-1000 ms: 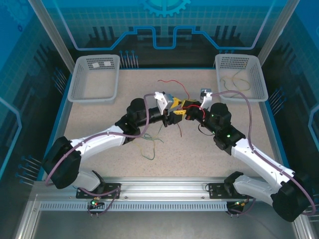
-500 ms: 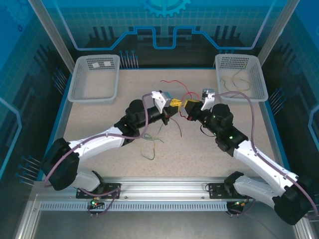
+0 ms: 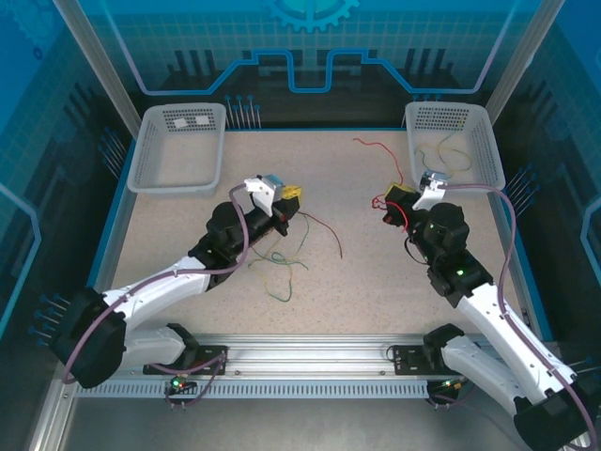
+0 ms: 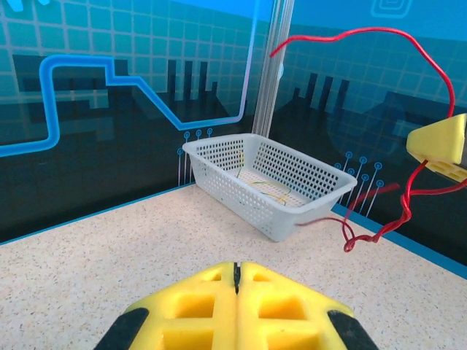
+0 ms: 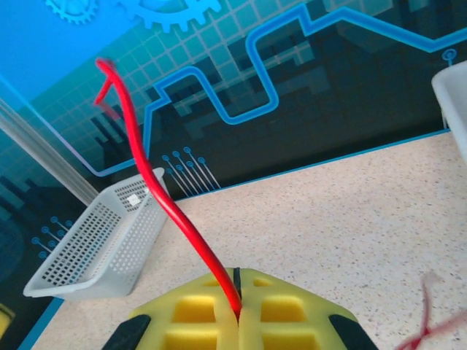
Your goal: Untangle the cables
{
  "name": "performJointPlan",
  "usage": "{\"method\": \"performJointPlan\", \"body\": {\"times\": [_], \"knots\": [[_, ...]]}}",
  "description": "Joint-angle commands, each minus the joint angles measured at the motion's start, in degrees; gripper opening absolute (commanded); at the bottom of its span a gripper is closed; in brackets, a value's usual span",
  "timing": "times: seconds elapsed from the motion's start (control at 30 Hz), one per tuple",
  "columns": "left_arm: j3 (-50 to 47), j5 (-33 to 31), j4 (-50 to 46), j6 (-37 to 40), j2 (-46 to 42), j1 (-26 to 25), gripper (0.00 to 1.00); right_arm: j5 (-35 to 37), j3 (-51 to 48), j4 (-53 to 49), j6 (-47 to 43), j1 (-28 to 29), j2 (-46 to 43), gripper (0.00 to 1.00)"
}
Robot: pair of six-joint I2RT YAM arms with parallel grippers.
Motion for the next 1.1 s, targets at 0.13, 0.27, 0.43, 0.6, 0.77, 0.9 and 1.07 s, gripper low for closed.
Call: {"method": "performJointPlan", "body": {"times": [0.13,0.27,0.43,0.6,0.77,0.9,1.07], "knots": [[2.13,11.60,3.76,0.91,1.60,-0.55,0.55,-5.37,-1.04,3.59,3.15,-0.93,1.73,0.00],[4.36,14.05,3.79,7.81,4.42,-3.59,0.84,-10.36,-1.32,8.18,3.90,0.20,4.26,0.00],[7.82,15.99,3.79,10.51,7.76,-4.33,0.89,-19.25,1.27,11.25,-1.28,3.52,7.48,0.00],[11.10,18.92,4.32,11.85,10.75,-4.52,0.89,-27.92,4.86,11.28,-5.16,6.08,11.19,0.00],[13.13,20.41,2.67,13.74,12.75,-5.06,0.74,-30.45,7.06,11.25,-7.19,8.64,13.76,0.00],[12.30,17.76,2.85,13.86,12.39,-5.01,0.28,-29.86,7.45,11.24,-8.14,9.40,13.96,0.00],[10.92,11.27,2.58,13.66,11.04,-5.02,0.00,-27.71,7.24,10.00,-8.96,9.58,12.77,0.00]]}}
